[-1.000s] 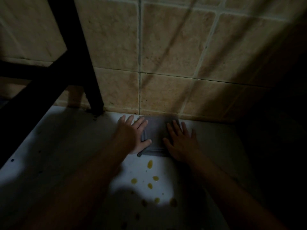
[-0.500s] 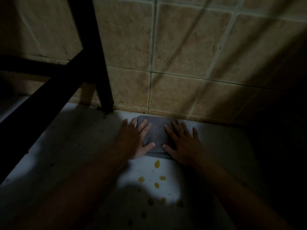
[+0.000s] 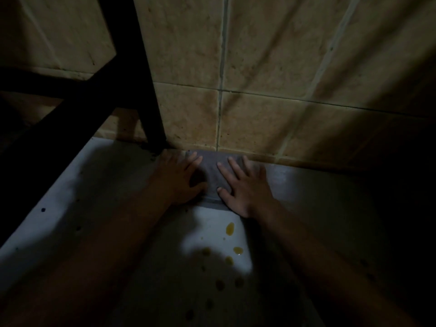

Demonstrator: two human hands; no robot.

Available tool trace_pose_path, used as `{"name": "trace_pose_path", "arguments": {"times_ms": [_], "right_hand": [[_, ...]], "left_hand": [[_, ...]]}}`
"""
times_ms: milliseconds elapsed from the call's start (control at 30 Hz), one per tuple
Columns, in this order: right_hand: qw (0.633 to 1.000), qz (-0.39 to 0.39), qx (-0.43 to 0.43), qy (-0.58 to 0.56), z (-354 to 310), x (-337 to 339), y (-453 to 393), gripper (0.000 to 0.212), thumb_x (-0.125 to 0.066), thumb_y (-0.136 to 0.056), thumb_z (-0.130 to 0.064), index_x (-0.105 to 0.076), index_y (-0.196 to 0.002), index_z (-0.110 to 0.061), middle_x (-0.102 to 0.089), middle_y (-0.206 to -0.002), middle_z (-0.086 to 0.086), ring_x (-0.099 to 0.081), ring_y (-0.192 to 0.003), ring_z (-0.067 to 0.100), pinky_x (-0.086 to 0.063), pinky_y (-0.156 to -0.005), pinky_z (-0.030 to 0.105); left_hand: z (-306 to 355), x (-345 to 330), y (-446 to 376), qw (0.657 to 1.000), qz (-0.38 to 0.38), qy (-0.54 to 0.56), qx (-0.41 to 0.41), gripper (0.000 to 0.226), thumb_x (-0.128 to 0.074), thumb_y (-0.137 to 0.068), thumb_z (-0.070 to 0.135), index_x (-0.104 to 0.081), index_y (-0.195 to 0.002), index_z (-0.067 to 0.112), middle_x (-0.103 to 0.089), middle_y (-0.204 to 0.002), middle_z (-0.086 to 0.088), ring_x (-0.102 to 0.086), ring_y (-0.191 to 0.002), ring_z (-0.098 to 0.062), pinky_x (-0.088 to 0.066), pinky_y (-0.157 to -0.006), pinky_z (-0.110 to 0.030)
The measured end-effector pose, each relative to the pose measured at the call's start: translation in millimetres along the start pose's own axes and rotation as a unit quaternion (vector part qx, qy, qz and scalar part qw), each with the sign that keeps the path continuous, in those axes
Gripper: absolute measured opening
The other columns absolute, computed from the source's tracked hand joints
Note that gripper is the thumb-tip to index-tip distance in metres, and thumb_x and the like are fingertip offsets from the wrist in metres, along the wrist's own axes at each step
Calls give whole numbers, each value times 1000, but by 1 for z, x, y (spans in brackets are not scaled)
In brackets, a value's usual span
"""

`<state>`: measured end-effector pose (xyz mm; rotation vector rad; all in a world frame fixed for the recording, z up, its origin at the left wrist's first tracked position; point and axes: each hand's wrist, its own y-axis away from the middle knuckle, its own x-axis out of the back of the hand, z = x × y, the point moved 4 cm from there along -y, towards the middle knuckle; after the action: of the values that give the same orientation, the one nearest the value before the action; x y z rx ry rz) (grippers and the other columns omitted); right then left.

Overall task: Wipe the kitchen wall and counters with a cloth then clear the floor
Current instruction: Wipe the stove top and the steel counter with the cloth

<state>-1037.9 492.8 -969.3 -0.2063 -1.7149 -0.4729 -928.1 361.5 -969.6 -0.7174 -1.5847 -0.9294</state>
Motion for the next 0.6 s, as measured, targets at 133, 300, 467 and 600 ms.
{"name": "trace_pose_path", "arguments": {"times_ms": [133,300,467,600], "right_hand": [[1000,-17,-4,-4,-14,-1,-4,64,-24,-94,-57,3,-149,-37,12,-159,-4,20,-144,25,7,-113,54],[1000,-24,-9,12,-17,-1,0,64,-23,-94,-57,3,-150,-36,12,-159,-4,19,-144,26,6,-112,55],[1000,-26,-5,13,-26,-4,11,65,-24,-94,-57,2,-150,-36,11,-159,-4,17,-145,27,4,-112,55],[1000,-27,2,12,-35,-9,26,65,-23,-94,-57,2,-150,-36,11,-159,-4,16,-145,27,5,-111,56]], "left_hand": [[-11,-6,6,1000,-13,-13,23,78,-24,-89,66,6,-149,27,9,-159,2,3,-146,-28,8,-114,-52],[-11,-12,13,999,-15,13,32,87,-15,-79,74,5,-150,26,11,-159,1,7,-146,-28,8,-115,-53],[-8,-13,34,999,-19,15,33,84,-24,-87,71,7,-150,25,11,-158,-1,7,-145,-28,3,-115,-53],[-6,-13,53,999,-29,22,39,84,-26,-87,70,10,-149,26,13,-158,-1,6,-145,-28,3,-114,-52]]}}
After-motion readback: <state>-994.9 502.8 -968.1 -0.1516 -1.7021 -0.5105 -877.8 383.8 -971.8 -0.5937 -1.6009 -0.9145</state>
